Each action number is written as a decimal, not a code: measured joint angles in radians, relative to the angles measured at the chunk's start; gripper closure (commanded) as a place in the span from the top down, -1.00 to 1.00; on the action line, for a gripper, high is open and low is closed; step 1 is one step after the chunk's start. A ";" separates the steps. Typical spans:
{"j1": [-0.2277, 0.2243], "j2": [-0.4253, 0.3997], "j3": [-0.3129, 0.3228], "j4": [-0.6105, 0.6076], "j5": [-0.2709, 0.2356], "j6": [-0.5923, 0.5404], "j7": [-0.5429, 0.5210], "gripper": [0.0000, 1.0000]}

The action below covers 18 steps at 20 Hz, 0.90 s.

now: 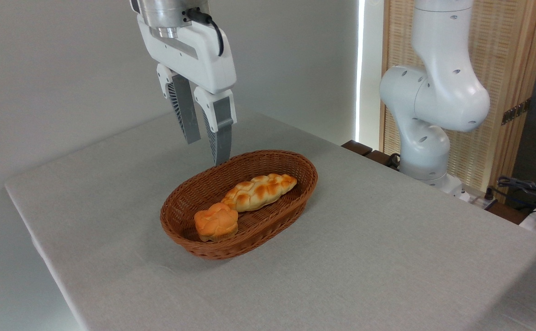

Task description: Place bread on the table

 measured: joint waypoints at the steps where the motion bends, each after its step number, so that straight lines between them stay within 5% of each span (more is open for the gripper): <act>1: 0.000 0.000 -0.008 -0.003 0.000 0.000 0.000 1.00; 10: -0.004 -0.002 -0.060 -0.109 -0.002 0.086 0.000 1.00; 18: -0.006 -0.037 -0.061 -0.327 -0.001 0.317 0.063 1.00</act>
